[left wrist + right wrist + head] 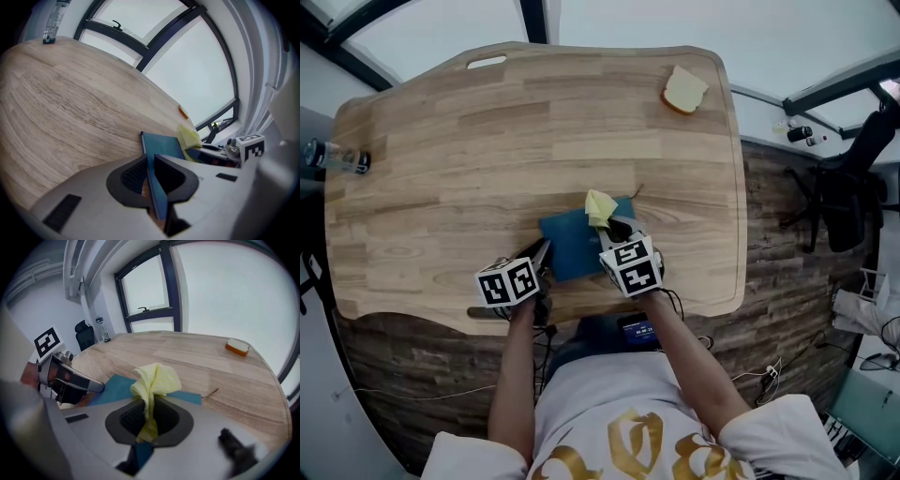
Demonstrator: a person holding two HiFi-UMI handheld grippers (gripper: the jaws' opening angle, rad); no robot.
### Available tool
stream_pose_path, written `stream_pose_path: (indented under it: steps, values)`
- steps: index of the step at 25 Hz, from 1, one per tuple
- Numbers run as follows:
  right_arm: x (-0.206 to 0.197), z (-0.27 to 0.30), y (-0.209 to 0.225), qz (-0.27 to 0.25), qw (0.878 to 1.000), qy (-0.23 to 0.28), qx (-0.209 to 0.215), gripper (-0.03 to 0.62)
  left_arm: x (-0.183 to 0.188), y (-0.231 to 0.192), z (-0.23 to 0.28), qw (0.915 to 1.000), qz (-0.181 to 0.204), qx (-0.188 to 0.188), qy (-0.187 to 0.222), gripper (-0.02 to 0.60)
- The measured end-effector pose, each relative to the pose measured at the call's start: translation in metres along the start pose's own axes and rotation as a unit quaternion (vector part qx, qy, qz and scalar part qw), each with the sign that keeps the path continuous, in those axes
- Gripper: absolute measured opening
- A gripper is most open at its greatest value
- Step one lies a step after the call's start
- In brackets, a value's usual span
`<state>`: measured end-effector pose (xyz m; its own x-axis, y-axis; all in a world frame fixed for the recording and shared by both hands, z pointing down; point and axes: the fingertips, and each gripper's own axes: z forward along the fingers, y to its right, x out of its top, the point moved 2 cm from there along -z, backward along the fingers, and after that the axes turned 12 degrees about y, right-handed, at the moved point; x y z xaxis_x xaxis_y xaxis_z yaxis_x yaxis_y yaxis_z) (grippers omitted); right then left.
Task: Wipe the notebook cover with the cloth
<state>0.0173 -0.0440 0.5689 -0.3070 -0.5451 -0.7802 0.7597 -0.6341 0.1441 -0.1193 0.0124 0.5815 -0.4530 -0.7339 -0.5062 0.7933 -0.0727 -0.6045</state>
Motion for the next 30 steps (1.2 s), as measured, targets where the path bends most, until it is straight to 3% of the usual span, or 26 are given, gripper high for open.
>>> stream_pose_path:
  steps: [19,26,30]
  values:
    - [-0.008,0.008,-0.074,-0.038,0.994,-0.020,0.096,0.038,0.000,0.000,0.000,1.0000,0.003,0.004,0.001,0.057]
    - [-0.016,0.003,-0.090,-0.034,0.986,-0.035,0.162,0.038,0.001,0.001,0.001,1.0000,0.006,0.003,0.004,0.057]
    - [-0.019,0.000,-0.093,-0.036,0.982,-0.041,0.180,0.038,0.000,0.000,0.000,1.0000,0.007,0.005,0.003,0.057]
